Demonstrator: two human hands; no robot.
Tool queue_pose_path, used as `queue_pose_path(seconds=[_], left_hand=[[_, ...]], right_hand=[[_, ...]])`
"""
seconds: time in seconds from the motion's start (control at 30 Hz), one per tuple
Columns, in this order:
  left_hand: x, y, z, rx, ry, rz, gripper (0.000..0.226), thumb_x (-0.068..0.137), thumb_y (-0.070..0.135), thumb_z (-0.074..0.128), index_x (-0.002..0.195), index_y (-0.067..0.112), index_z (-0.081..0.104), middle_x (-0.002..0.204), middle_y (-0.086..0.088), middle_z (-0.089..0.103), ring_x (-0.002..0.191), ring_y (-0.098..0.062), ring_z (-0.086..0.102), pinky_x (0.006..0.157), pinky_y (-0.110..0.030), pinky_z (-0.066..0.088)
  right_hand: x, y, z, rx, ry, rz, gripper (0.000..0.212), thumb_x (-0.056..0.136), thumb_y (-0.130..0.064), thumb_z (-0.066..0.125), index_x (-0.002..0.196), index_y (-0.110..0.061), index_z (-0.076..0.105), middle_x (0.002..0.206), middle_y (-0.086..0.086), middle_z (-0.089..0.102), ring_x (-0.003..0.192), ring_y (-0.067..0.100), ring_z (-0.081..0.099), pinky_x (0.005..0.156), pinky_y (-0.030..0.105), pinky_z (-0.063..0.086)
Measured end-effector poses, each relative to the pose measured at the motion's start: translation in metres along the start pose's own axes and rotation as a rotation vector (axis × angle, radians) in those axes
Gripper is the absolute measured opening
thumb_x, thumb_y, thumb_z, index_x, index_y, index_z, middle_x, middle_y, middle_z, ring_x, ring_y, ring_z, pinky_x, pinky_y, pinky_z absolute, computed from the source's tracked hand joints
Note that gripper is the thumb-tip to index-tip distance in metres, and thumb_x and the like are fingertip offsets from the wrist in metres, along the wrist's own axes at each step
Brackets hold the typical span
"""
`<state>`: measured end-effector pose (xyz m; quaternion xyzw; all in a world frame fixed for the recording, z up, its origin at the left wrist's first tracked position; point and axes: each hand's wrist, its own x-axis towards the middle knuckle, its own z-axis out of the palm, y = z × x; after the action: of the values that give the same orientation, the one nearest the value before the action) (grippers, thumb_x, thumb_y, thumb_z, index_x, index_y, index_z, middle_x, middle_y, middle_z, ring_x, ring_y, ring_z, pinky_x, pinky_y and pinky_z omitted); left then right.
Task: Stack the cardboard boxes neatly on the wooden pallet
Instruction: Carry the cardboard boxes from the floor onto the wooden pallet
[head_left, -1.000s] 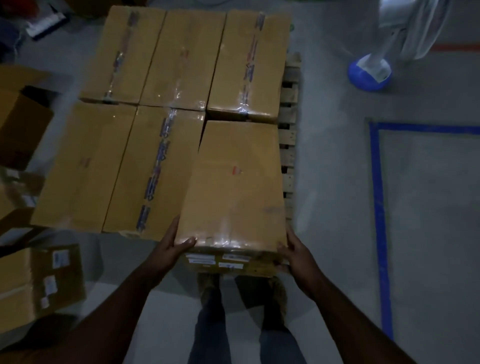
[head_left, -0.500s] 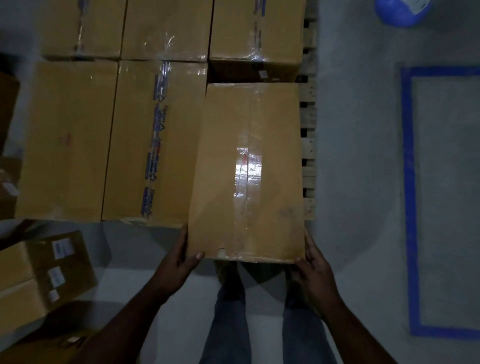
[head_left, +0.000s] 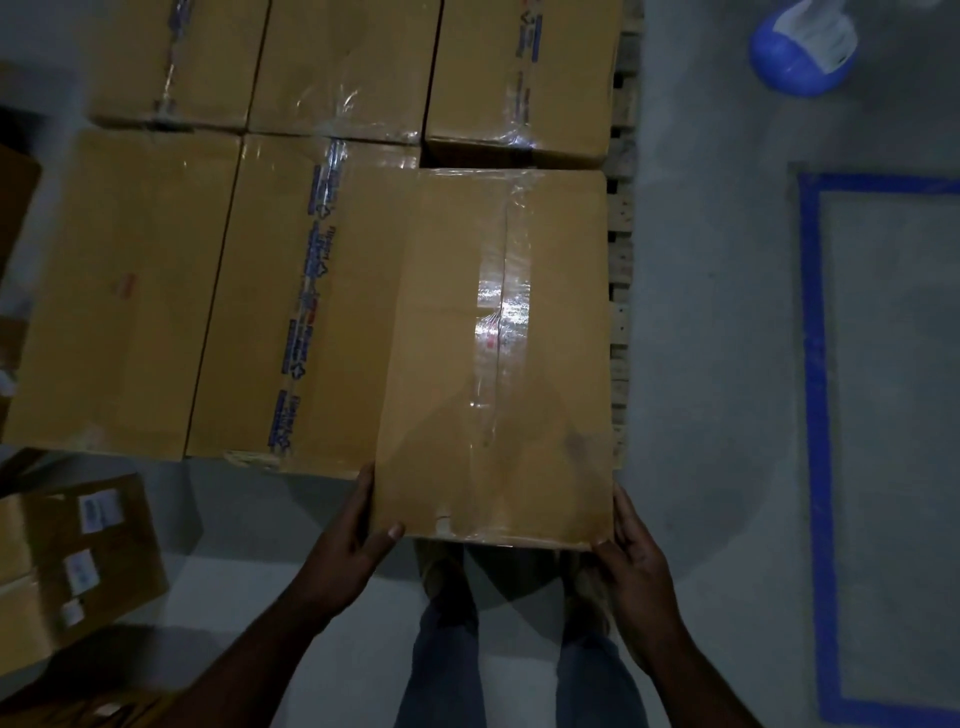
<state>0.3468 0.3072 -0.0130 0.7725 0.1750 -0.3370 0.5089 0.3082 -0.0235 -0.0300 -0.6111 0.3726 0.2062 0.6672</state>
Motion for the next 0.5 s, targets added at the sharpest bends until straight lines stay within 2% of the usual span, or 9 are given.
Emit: queue_pose_path(seconds=[0.1, 0.17, 0.23, 0.3, 0.37, 0.43, 0.5], left_hand=[[0.017, -0.002, -0.008, 0.002, 0.009, -0.001, 0.08, 0.097, 0.031, 0.064, 0.158, 0.045, 0.013, 0.163, 0.022, 0.022, 0.146, 0.005, 0.029, 0.122, -0.037, 0.031], [0.031, -0.002, -0.014, 0.009, 0.018, 0.004, 0.082, 0.097, 0.03, 0.065, 0.16, 0.039, 0.013, 0.165, 0.02, 0.02, 0.15, 0.0, 0.025, 0.124, -0.042, 0.029], [0.044, -0.001, -0.016, 0.029, 0.024, 0.026, 0.084, 0.096, 0.028, 0.067, 0.161, 0.036, 0.013, 0.164, 0.021, 0.02, 0.15, 0.0, 0.025, 0.124, -0.042, 0.028], [0.055, -0.004, -0.017, 0.07, -0.001, 0.034, 0.096, 0.091, 0.03, 0.074, 0.162, 0.036, 0.009, 0.164, 0.02, 0.019, 0.15, -0.002, 0.023, 0.124, -0.04, 0.027], [0.065, -0.014, -0.018, 0.19, -0.006, 0.035, 0.114, 0.081, 0.038, 0.082, 0.162, 0.034, 0.003, 0.169, 0.015, 0.007, 0.156, -0.008, 0.007, 0.124, -0.04, 0.019], [0.077, -0.027, -0.017, 0.386, 0.078, 0.094, 0.118, 0.077, 0.039, 0.084, 0.163, 0.026, 0.005, 0.17, 0.009, -0.007, 0.156, -0.014, -0.013, 0.122, -0.042, 0.011], [0.085, -0.034, -0.015, 0.471, 0.163, 0.155, 0.112, 0.079, 0.029, 0.085, 0.163, 0.018, 0.012, 0.17, 0.005, -0.003, 0.156, -0.017, -0.012, 0.121, -0.044, 0.014]], right_hand=[[0.018, 0.002, 0.008, -0.006, 0.002, -0.026, 0.064, 0.101, -0.004, 0.06, 0.15, -0.039, 0.042, 0.137, -0.03, 0.057, 0.122, -0.008, 0.06, 0.09, 0.011, 0.053], [0.03, 0.003, 0.013, -0.016, -0.003, -0.03, 0.065, 0.1, -0.004, 0.06, 0.148, -0.043, 0.042, 0.135, -0.033, 0.056, 0.119, -0.012, 0.059, 0.092, 0.01, 0.052], [0.039, 0.002, 0.018, -0.024, 0.001, -0.04, 0.066, 0.101, -0.001, 0.058, 0.147, -0.045, 0.04, 0.136, -0.031, 0.055, 0.118, -0.013, 0.059, 0.091, 0.009, 0.051], [0.047, 0.003, 0.022, -0.049, 0.007, -0.047, 0.067, 0.102, 0.001, 0.055, 0.148, -0.044, 0.036, 0.137, -0.029, 0.052, 0.116, -0.016, 0.056, 0.085, 0.004, 0.049], [0.051, 0.008, 0.024, -0.075, 0.002, -0.054, 0.067, 0.103, -0.001, 0.055, 0.148, -0.045, 0.031, 0.144, -0.022, 0.049, 0.117, -0.013, 0.055, 0.083, 0.002, 0.048], [0.056, 0.014, 0.025, -0.119, -0.034, -0.053, 0.076, 0.099, -0.007, 0.065, 0.149, -0.049, 0.026, 0.148, -0.017, 0.048, 0.117, -0.01, 0.055, 0.082, 0.004, 0.05], [0.061, 0.015, 0.028, -0.175, -0.096, -0.053, 0.094, 0.09, -0.016, 0.079, 0.152, -0.053, 0.019, 0.15, -0.02, 0.045, 0.124, -0.004, 0.055, 0.085, 0.006, 0.051]])
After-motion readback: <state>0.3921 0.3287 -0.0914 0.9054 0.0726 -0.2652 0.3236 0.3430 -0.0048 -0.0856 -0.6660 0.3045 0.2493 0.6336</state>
